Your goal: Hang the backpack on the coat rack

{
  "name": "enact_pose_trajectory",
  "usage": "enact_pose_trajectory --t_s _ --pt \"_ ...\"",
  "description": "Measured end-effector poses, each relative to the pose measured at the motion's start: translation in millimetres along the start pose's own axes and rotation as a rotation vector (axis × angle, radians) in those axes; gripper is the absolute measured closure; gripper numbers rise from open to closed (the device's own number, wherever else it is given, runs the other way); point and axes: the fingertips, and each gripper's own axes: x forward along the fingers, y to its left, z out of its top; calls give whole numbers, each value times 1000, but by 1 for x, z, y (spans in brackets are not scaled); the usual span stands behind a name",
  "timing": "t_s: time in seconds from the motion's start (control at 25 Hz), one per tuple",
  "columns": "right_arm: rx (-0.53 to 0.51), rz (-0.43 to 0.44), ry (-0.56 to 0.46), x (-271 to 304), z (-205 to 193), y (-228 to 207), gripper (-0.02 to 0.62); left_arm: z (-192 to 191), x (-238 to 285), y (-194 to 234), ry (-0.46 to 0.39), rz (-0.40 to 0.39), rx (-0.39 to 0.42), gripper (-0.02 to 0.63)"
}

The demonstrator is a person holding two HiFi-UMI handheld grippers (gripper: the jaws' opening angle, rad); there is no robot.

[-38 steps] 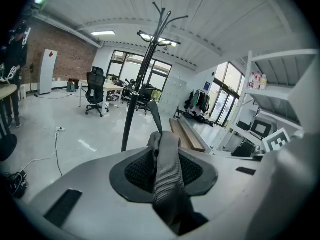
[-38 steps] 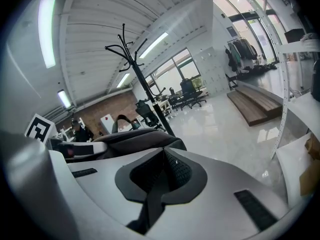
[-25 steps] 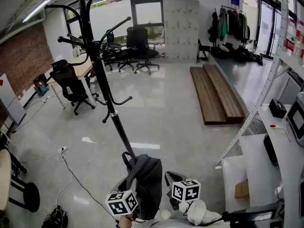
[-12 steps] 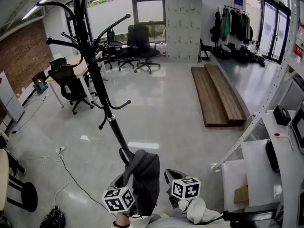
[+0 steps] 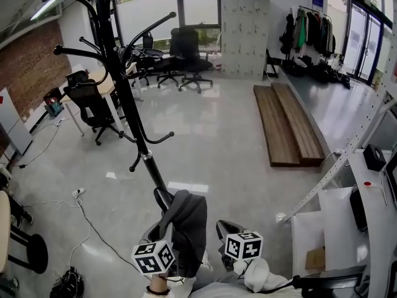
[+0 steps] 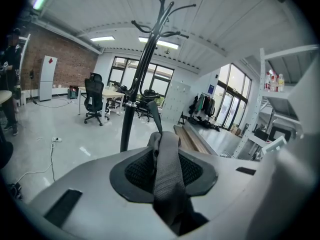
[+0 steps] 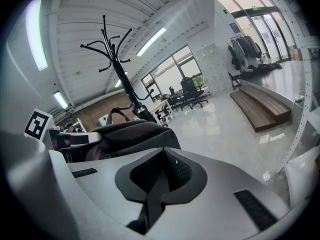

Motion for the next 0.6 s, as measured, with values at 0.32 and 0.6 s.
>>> enact_pose_trajectory --t_s 0.32,0.6 --pt "-12 5 9 30 15 -4 583 8 28 10 18 1 -12 502" --pt "-18 6 18 61 34 -10 583 19 63 12 38 -23 -8 502"
